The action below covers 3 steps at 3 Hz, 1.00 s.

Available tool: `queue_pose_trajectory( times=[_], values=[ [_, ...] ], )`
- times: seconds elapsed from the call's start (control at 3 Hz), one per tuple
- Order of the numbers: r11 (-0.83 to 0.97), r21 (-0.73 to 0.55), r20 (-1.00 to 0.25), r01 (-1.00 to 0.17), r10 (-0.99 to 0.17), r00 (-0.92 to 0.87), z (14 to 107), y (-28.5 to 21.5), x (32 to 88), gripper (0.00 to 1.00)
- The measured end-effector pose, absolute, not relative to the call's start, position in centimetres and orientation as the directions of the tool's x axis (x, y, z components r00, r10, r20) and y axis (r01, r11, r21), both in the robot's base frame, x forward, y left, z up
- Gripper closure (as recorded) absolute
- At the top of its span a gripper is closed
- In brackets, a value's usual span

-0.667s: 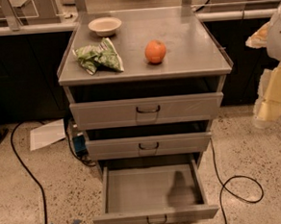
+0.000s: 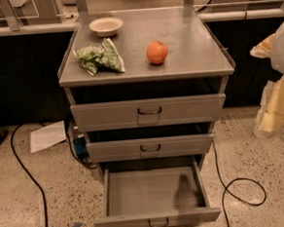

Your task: Close bottom drawer

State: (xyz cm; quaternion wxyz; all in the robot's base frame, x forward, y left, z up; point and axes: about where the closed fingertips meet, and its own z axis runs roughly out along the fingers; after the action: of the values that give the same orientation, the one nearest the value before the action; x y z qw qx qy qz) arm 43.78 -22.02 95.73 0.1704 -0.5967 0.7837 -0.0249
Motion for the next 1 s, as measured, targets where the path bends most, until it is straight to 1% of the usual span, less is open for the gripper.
queue_pose_trajectory(
  times=[0.33, 0.67, 1.0],
  values=[
    [0.305, -0.233, -0.278, -0.923, -0.931, -0.238, 91.1, -22.0, 43.8, 0.0],
    [0.36, -0.178, -0.34, -0.916, -0.896, -0.286, 84.3, -21.7, 43.9, 0.0],
    [0.389, -0.135, -0.374, -0.911, -0.872, -0.317, 79.4, -21.3, 43.9, 0.0]
  ],
)
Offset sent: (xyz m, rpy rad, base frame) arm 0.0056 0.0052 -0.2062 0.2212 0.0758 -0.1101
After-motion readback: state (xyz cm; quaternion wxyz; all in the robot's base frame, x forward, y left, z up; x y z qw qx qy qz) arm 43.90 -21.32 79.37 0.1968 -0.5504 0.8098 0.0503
